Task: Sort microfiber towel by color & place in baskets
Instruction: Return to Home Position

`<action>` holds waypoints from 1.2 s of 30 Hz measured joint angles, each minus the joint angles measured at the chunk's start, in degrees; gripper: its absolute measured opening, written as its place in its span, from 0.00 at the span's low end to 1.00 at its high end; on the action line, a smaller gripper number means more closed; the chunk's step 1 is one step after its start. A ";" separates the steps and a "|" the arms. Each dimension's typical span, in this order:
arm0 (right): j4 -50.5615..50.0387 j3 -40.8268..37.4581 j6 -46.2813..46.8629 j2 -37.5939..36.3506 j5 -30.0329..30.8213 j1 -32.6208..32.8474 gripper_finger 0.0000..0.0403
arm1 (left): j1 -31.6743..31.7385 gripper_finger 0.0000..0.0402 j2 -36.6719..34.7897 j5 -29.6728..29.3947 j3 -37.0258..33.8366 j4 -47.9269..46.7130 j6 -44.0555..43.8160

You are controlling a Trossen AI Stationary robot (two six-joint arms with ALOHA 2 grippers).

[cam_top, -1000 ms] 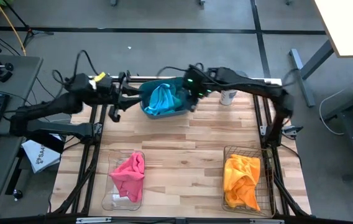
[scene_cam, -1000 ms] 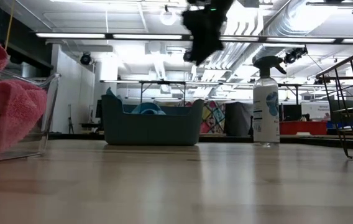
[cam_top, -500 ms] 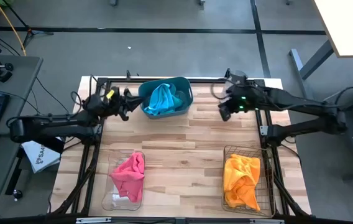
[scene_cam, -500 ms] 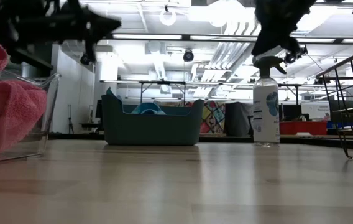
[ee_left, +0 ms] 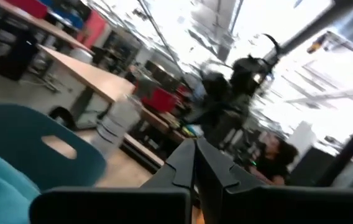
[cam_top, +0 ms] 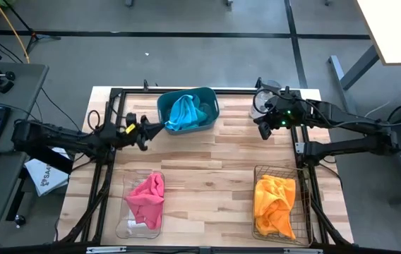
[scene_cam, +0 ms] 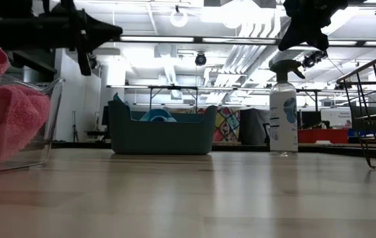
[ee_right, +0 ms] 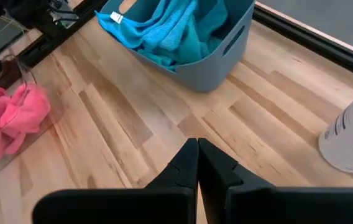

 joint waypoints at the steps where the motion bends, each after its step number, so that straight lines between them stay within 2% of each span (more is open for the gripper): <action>1: 0.01 0.00 -0.68 0.08 0.00 0.00 0.00 | -1.86 0.00 0.00 -0.87 -0.05 -0.08 0.45; 6: 0.01 0.00 -2.17 0.03 -1.50 0.00 0.00 | -8.27 0.00 -0.40 -5.53 -1.83 0.12 5.70; 11: -0.04 0.00 -3.44 -1.03 -7.29 0.00 0.00 | -7.89 0.00 -4.50 -5.36 -4.27 0.37 9.27; 14: -0.19 0.00 -3.15 -3.00 -9.37 0.02 0.00 | -7.35 0.00 -8.38 -4.66 -7.15 -0.36 8.07; 17: -0.58 0.00 -2.60 -5.95 -9.39 0.02 0.00 | -7.11 0.00 -12.76 -4.53 -7.02 -7.73 6.84; 21: -0.71 0.00 -2.63 -10.29 -9.24 0.26 0.00 | -7.13 0.00 -16.16 -4.45 -6.95 -12.10 3.94; 24: -1.49 0.00 -4.07 -13.64 -8.76 1.70 0.00 | -7.13 0.00 -17.00 -4.45 -6.95 -12.89 1.39; 30: -4.35 -0.34 -4.74 -20.86 -4.32 6.17 0.00 | -7.13 0.00 -16.98 -4.44 -6.95 -13.33 3.06; 33: 1.57 -5.92 -4.22 -26.40 -3.43 8.12 0.00 | -7.13 0.00 -16.98 -4.44 -6.95 -13.82 4.39; 36: 13.25 -16.12 -3.92 -32.25 -3.54 9.38 0.00 | -7.15 0.00 -16.98 -4.43 -6.95 -14.41 4.40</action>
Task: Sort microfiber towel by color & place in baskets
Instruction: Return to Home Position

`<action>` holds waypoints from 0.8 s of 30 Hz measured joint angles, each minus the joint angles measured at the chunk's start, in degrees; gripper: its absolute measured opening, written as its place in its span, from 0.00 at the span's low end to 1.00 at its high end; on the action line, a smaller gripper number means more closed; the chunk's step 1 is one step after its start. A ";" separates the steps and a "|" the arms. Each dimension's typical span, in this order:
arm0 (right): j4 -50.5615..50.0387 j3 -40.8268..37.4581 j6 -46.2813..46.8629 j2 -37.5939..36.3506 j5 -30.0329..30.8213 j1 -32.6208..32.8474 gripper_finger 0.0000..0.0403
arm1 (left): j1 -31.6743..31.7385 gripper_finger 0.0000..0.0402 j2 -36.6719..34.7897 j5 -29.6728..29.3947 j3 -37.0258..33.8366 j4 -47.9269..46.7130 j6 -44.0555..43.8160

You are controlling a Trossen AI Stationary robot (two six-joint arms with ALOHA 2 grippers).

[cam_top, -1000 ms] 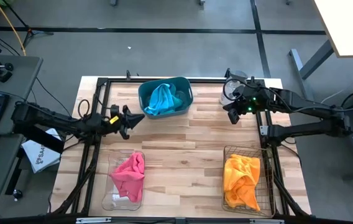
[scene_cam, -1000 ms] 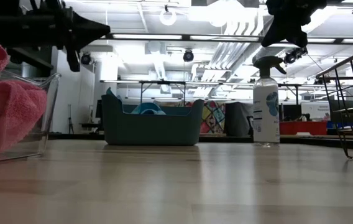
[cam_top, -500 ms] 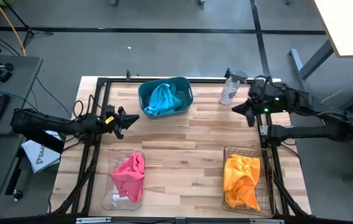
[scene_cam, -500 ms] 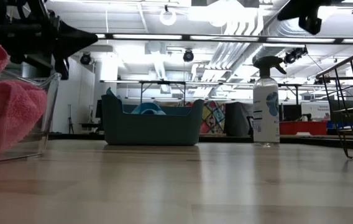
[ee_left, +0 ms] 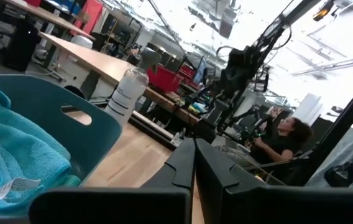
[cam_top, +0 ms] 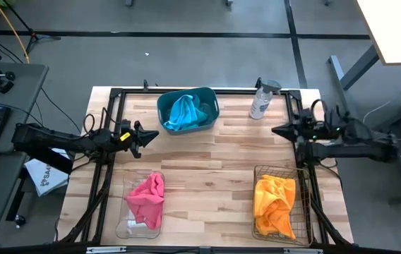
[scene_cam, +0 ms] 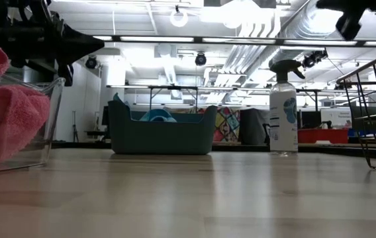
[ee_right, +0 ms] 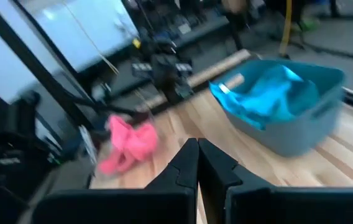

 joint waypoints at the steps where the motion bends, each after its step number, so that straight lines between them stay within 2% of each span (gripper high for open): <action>1: 4.17 -3.61 0.31 -1.77 -0.10 0.24 0.00 | 0.00 0.00 0.00 0.00 0.00 0.01 -0.09; 6: 24.21 -19.92 2.15 -7.65 -3.38 0.50 0.00 | 0.00 0.00 0.00 0.00 0.00 0.01 0.10; 11: 36.77 -29.95 3.73 -10.49 -9.40 0.50 0.00 | 0.00 0.00 -0.22 0.00 0.00 -0.09 -0.36; 14: 42.03 -34.04 3.44 -11.32 -9.64 0.48 0.00 | 0.00 0.00 -2.05 0.05 0.00 -1.47 -0.36; 19: 50.52 -39.86 2.43 -11.60 -9.66 0.48 0.00 | 0.00 0.00 -9.27 0.05 0.00 -6.65 -0.38; 24: 51.05 -40.55 1.91 -11.58 -9.57 0.48 0.00 | 0.03 0.00 -16.74 0.05 0.02 -11.85 -0.38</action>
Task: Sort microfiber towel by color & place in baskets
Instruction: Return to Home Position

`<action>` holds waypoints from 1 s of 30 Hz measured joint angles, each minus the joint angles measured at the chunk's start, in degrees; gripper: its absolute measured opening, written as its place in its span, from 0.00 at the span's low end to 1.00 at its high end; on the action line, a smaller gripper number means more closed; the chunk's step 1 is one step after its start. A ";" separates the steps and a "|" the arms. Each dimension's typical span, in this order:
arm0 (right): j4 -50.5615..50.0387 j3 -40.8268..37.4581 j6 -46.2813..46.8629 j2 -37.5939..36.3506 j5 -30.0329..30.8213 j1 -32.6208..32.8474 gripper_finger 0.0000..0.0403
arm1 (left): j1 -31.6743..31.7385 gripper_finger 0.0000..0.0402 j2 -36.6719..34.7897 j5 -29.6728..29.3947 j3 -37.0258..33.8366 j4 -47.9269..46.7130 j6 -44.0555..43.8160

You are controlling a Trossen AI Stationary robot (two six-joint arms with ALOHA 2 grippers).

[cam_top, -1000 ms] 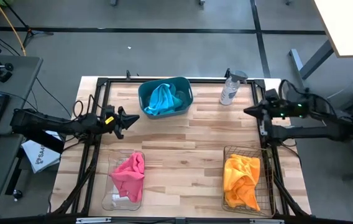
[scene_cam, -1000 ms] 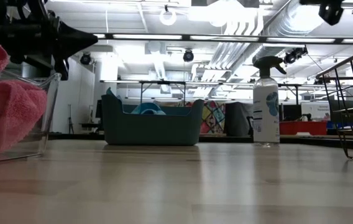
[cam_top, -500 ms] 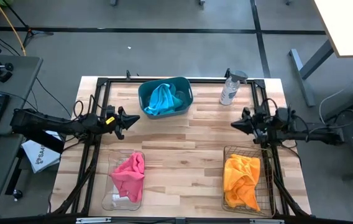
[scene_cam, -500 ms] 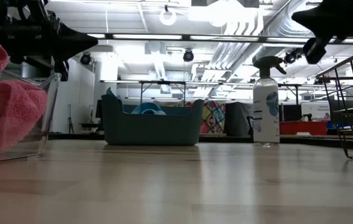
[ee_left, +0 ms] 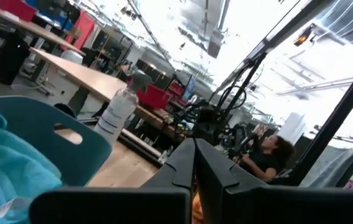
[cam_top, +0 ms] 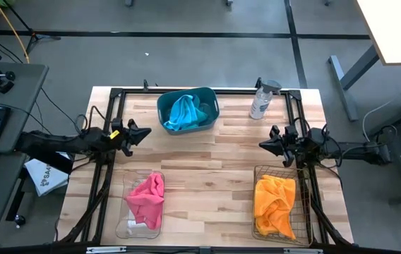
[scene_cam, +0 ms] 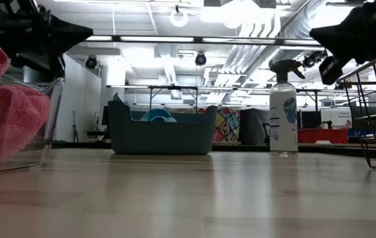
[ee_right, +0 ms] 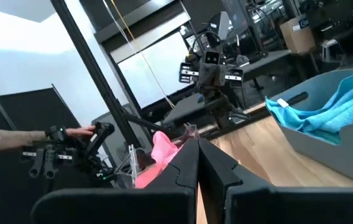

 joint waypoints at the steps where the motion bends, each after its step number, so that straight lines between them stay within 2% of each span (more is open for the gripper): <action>1: -0.07 0.00 0.06 0.00 0.09 0.00 0.00 | -0.01 0.00 -1.20 0.00 0.00 -1.35 0.00; 5: -0.93 0.00 1.64 0.03 1.26 0.00 0.00 | -0.01 0.00 -5.85 0.00 0.00 -8.57 -0.05; 11: -2.40 0.00 1.44 0.01 1.32 0.00 0.00 | -0.01 0.00 -12.35 0.22 0.02 -25.33 -0.07; 19: -3.90 0.00 1.46 -0.01 1.48 0.00 0.00 | -0.39 0.00 -14.19 1.14 -0.09 -23.89 -0.02; 25: -11.43 0.00 1.38 -9.15 1.51 0.63 0.00 | -0.79 0.00 -14.19 1.13 -0.11 -24.04 -0.02; 30: -11.45 -0.02 1.38 -9.26 1.96 1.01 0.00 | -0.79 0.00 -14.19 1.19 -0.13 -24.44 -0.02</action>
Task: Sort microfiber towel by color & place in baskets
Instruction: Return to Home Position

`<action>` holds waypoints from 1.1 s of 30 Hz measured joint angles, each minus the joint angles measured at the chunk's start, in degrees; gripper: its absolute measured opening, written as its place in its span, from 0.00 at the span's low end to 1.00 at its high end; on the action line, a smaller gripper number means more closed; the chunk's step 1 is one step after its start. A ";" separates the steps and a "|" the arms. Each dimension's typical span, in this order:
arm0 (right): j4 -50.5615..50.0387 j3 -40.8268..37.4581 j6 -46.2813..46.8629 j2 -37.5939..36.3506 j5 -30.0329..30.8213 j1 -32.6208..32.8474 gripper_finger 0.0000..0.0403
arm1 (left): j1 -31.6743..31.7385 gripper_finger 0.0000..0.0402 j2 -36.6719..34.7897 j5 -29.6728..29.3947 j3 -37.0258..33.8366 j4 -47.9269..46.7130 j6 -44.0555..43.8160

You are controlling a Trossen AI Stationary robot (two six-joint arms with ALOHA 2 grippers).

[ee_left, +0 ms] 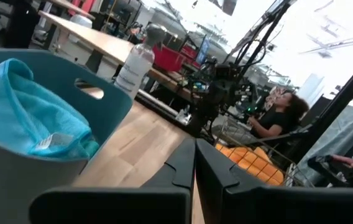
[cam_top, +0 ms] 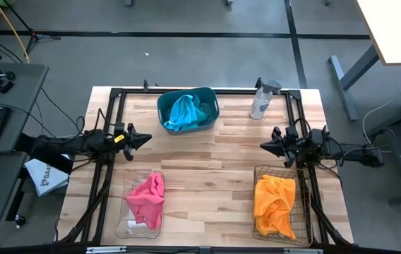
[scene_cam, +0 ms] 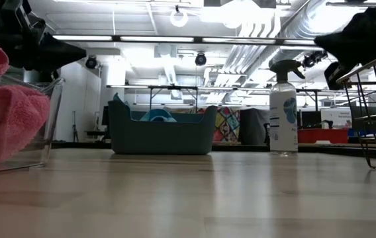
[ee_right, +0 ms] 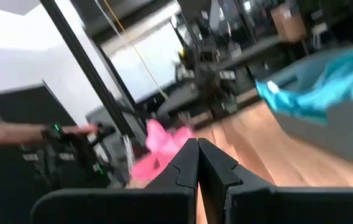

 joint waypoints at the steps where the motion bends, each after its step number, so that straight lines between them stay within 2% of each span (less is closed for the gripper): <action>1: -0.64 0.00 0.00 0.00 0.02 0.00 0.00 | 0.00 0.00 0.02 0.00 -0.02 -0.20 -0.01; 28: -1.91 -0.02 0.00 0.74 0.05 0.09 0.00 | 0.00 0.00 0.00 0.10 -0.02 -0.11 -0.02; 29: -1.93 -0.02 -0.69 0.74 0.12 0.09 0.00 | 0.00 0.00 0.00 0.11 -0.02 -0.11 -0.02; 33: -1.93 -0.02 -20.61 0.74 2.82 -0.02 0.00 | 0.00 0.00 0.26 0.10 -0.02 -0.26 -0.02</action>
